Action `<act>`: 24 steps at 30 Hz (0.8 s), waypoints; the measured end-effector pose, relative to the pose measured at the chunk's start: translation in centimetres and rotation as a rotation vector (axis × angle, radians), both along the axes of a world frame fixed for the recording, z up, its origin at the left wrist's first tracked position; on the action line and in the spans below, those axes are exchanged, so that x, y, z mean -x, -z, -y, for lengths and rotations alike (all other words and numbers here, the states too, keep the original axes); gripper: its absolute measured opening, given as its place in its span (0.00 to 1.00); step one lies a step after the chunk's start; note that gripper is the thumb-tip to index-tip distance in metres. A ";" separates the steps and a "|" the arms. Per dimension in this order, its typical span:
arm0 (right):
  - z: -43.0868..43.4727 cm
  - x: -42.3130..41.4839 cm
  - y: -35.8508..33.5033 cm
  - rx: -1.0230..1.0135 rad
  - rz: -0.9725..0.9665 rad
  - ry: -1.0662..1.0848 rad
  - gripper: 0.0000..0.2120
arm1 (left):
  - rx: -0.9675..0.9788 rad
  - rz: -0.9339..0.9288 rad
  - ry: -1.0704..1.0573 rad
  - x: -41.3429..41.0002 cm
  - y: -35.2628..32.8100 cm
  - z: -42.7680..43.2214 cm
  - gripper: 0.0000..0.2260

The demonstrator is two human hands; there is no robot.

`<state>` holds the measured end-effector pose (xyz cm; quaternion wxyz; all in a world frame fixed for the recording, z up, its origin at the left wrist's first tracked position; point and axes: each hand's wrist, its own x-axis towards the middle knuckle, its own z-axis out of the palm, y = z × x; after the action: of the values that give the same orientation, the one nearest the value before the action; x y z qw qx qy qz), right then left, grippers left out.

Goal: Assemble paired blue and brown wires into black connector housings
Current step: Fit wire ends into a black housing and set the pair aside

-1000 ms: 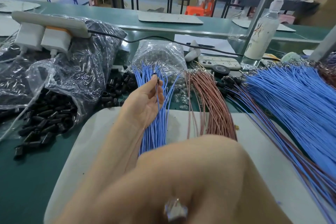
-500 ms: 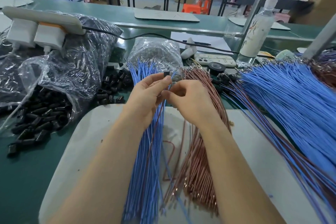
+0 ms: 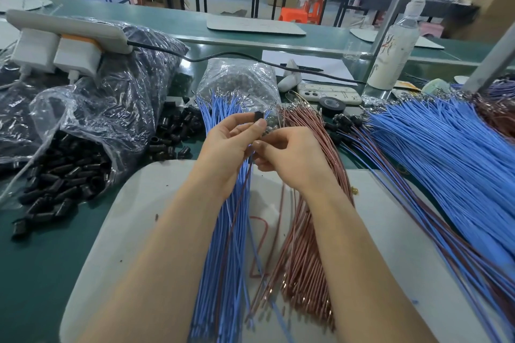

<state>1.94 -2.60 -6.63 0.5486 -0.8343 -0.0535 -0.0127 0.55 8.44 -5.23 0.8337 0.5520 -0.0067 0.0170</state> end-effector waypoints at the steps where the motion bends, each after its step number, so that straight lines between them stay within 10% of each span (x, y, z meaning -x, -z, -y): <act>1: 0.0 0.0 0.0 -0.015 -0.006 -0.005 0.11 | -0.006 0.004 -0.002 0.0 0.0 0.0 0.07; 24: -0.2 0.7 -0.4 0.174 -0.104 -0.121 0.04 | -0.006 0.049 -0.156 -1.6 1.2 -1.0 0.04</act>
<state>1.26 -2.43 -6.23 0.4758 -0.8736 -0.0764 0.0683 2.16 9.39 -6.47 0.8278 0.5526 0.0159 0.0956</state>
